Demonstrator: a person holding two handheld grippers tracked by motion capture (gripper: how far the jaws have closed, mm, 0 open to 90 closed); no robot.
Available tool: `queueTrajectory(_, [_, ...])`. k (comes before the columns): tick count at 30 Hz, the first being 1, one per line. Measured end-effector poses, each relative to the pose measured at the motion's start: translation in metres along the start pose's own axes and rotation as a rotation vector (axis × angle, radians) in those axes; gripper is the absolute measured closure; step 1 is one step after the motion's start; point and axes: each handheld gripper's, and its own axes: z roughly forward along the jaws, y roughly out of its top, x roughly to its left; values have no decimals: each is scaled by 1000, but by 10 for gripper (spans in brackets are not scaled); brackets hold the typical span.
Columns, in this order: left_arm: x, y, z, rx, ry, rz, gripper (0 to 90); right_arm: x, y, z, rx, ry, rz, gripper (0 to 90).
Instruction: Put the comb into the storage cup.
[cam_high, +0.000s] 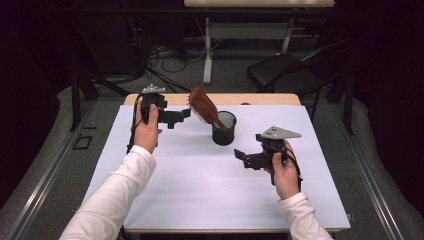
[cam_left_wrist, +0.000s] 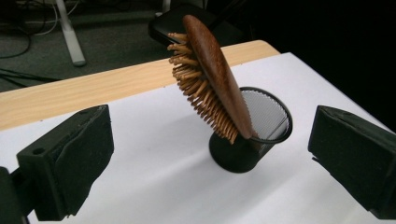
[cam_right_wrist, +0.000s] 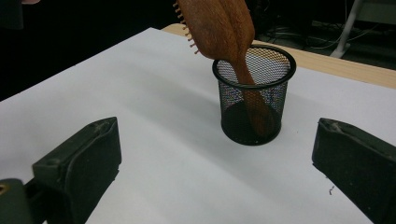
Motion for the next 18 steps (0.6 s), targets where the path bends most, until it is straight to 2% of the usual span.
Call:
queueTrajectory(6, [1, -7, -7, 26, -5, 45, 4, 1, -1, 1, 7, 2, -5, 10])
queueTrajectory(11, [4, -11, -16, 25, -30, 40, 4, 2, -1, 1, 9, 1, -8, 10])
queueTrajectory(16, [5, -13, -24, 41, -32, 61, 4, 2, -1, 1, 7, 3, -4, 10])
queueTrajectory(18, [4, -15, -28, 34, -39, 55, 4, 1, -1, 1, 8, 4, -5, 11])
